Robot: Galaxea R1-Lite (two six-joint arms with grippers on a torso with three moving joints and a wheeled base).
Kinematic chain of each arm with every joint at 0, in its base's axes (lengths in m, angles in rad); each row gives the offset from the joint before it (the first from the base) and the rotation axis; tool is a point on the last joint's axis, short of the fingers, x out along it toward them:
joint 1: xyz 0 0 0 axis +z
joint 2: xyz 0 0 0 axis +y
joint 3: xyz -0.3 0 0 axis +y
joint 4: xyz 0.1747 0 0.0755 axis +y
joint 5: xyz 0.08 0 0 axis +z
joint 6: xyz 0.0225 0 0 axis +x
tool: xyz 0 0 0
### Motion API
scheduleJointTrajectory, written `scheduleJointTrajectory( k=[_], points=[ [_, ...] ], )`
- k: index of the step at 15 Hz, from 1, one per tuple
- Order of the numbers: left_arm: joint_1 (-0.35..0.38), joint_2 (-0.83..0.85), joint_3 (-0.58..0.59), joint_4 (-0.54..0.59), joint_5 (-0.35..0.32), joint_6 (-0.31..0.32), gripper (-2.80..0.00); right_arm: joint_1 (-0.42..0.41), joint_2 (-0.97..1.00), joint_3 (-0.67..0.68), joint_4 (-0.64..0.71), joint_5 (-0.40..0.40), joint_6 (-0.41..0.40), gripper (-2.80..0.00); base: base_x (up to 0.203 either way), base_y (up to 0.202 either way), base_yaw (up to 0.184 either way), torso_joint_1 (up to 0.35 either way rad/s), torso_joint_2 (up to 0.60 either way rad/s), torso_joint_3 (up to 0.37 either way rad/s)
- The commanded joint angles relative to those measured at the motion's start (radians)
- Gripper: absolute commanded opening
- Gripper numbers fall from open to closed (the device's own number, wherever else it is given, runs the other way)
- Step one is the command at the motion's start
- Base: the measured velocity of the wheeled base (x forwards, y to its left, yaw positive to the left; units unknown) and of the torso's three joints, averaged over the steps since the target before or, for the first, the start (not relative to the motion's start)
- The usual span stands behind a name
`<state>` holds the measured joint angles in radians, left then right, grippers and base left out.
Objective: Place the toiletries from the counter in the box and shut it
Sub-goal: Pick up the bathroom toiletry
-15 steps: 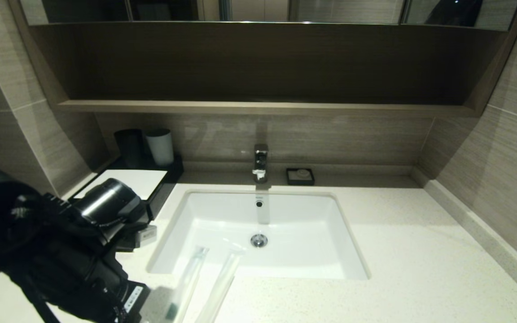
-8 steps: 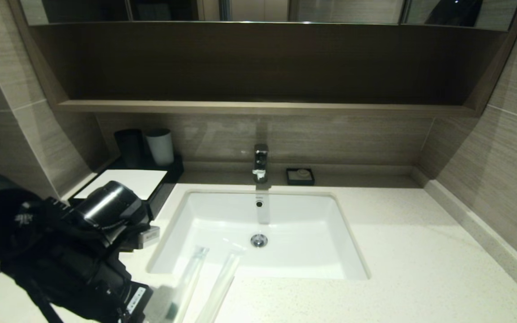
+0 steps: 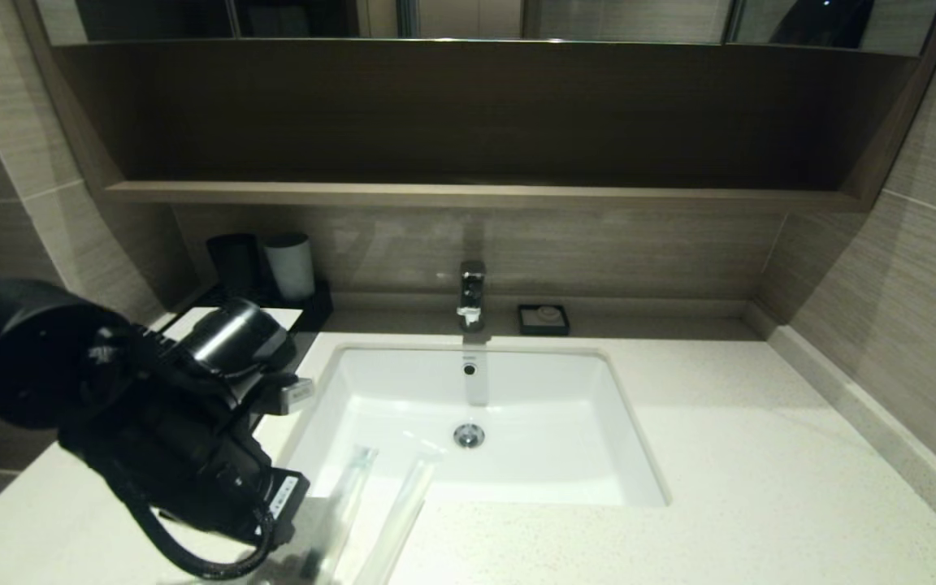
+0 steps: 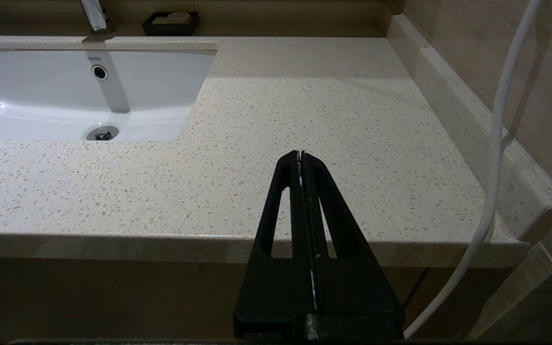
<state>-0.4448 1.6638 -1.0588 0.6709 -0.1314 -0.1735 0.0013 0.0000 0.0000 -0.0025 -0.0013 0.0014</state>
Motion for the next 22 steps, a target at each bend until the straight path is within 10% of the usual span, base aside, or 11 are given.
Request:
scheduleJointTrajectory(
  k=[1, 10, 22],
  points=[
    [-0.012, 0.062, -0.066, 0.021, -0.001, -0.024, -2.8, 0.0, -0.002, 0.002, -0.001, 0.0, 0.0, -2.8, 0.0, 0.0, 0.0, 0.0, 0.0, 0.0],
    [-0.051, 0.26, -0.355, 0.217, 0.003, -0.154, -2.8, 0.0, -0.002, 0.002, -0.001, 0.0, 0.0, -2.8, 0.0, 0.0, 0.0, 0.0, 0.0, 0.0],
    [-0.037, 0.372, -0.422, 0.203, 0.034, -0.147, -2.8, 0.0, -0.002, 0.002, -0.001, 0.0, 0.0, -2.8, 0.0, 0.0, 0.0, 0.0, 0.0, 0.0]
  ],
)
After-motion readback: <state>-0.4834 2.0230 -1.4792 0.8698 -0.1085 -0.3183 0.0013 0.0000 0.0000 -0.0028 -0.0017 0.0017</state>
